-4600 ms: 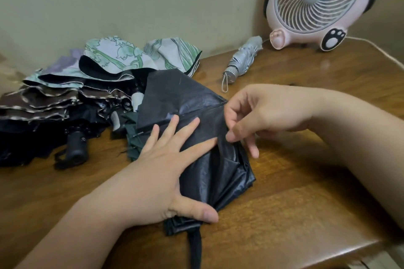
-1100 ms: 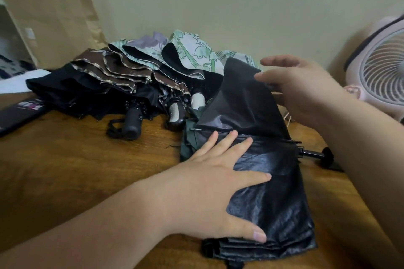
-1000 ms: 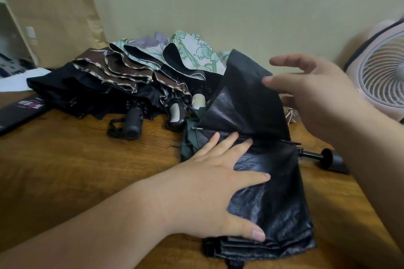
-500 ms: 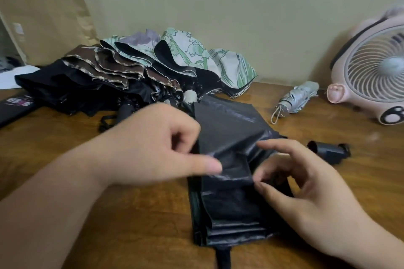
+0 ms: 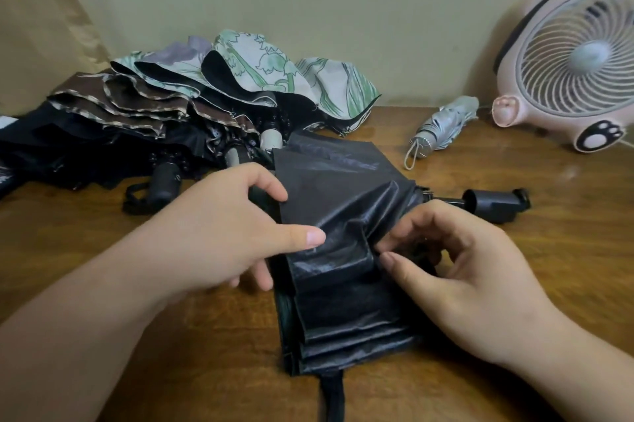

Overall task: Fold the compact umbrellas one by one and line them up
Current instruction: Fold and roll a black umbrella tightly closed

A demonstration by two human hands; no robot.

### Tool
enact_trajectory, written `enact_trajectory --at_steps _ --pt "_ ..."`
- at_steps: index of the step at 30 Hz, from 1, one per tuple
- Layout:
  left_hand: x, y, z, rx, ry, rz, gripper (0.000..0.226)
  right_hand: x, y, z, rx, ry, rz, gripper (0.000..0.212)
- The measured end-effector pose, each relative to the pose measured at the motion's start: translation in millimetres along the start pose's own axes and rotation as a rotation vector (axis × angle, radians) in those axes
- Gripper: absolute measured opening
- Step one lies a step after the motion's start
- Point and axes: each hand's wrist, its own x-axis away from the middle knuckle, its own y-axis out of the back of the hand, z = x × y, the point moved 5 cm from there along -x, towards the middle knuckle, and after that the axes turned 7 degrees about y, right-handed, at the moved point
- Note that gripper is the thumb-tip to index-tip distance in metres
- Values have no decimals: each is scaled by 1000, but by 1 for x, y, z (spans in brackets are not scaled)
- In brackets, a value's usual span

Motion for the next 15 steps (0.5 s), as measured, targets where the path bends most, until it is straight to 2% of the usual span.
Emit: enact_trajectory --at_steps 3,5,7,10,13,15 --pt "1 -14 2 248 4 159 86 1 -2 -5 -30 -50 7 21" --pt "1 -22 -1 419 -51 175 98 1 -2 -9 -84 -98 -24 24" --pt "-1 -22 -5 416 -163 55 103 0 -1 -13 -118 -147 -41 24" --pt "0 -15 -11 392 -283 -134 93 0 -2 -19 -182 -205 -27 25" --pt "4 -11 -13 523 -340 -156 85 -1 -3 -23 -239 -246 -25 22" --pt "5 -14 -12 548 -350 -111 87 -2 -3 -25 -313 -275 -35 21"
